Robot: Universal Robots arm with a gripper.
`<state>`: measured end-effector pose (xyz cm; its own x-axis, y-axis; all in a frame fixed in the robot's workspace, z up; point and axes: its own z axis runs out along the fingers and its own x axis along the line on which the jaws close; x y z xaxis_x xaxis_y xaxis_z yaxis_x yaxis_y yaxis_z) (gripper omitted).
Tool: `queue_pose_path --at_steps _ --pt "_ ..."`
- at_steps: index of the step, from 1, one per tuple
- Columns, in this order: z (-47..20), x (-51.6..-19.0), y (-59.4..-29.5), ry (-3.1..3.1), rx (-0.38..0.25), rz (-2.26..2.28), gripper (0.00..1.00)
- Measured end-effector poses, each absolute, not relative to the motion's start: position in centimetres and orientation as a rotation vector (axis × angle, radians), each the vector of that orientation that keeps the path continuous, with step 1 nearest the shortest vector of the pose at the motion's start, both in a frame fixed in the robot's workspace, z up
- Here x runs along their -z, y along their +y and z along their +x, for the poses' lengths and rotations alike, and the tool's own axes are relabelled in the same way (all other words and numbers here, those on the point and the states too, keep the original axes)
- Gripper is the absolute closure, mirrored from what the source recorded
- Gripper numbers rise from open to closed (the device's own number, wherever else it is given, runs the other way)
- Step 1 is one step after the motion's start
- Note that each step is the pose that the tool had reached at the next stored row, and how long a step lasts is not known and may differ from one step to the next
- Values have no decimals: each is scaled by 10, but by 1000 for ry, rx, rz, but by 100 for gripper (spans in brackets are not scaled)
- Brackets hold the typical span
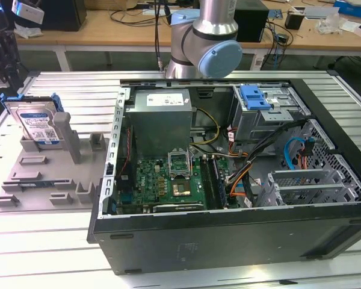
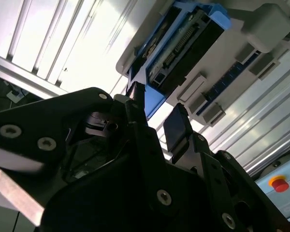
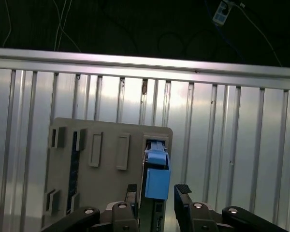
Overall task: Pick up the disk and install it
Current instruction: 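Pick up the disk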
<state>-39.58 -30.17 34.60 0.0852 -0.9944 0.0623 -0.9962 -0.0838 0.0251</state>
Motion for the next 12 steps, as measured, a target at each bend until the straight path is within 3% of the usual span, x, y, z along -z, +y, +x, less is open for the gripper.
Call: queue_pose_path --at_steps 12 --pt "-396 -339 -302 -2084 -44 2269 56"
